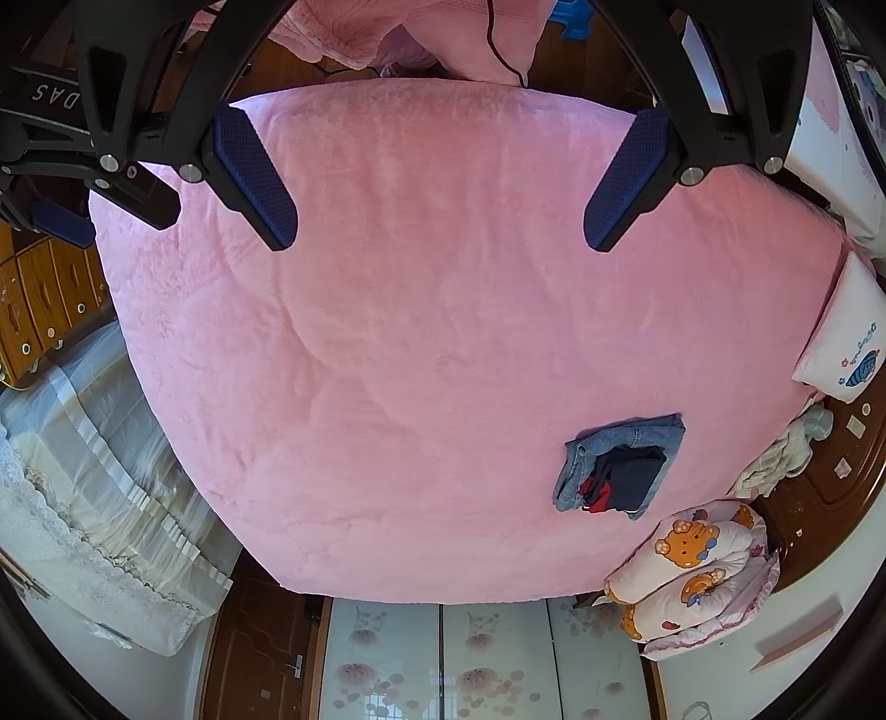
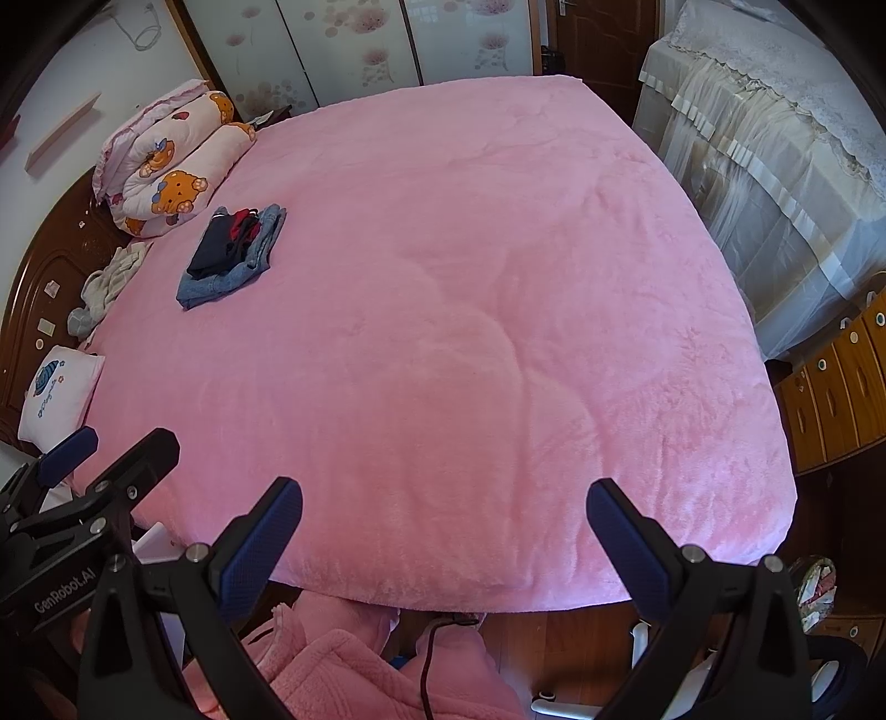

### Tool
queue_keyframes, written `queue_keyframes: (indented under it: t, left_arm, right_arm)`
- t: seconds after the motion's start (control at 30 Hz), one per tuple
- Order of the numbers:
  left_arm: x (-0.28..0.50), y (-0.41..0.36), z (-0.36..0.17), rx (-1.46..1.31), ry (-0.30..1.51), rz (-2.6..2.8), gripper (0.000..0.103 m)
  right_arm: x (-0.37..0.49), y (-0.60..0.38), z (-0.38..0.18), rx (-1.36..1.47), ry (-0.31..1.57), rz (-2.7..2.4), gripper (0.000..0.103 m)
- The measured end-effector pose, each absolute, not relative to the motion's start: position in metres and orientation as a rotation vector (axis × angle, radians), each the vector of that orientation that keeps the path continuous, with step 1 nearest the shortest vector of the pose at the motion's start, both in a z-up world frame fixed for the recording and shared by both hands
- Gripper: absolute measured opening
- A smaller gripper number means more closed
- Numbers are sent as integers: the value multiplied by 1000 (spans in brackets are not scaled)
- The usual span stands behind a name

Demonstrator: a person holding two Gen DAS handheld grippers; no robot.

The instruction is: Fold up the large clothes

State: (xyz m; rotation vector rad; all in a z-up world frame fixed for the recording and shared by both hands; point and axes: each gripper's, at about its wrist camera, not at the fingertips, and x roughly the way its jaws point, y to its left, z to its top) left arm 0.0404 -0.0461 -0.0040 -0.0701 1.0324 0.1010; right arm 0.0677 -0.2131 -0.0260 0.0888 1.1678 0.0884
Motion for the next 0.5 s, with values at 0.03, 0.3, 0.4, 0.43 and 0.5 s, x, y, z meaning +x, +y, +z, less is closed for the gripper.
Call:
queue_keyframes:
  t: [0.03,0.3,0.4,0.43,0.5]
  left_arm:
    - [40,-46,-4,-70,1032,100,103]
    - [40,-45,-4,-69,1033,100,103]
    - [40,-45,-4,-69,1032,100,103]
    - [40,-45,-4,-68,1032,100,103]
    - [40,-45,-4,-68,1033,99,103]
  right_arm:
    - [68,-213,-26,89,1168,89,103]
    - [67,-212,-25,90,1167,88,103]
    - [67,-212,-25,90,1168,89,103]
    - [67,-212,-25,90,1168,89,103]
    - [67,-212,-25,92,1169,89,103]
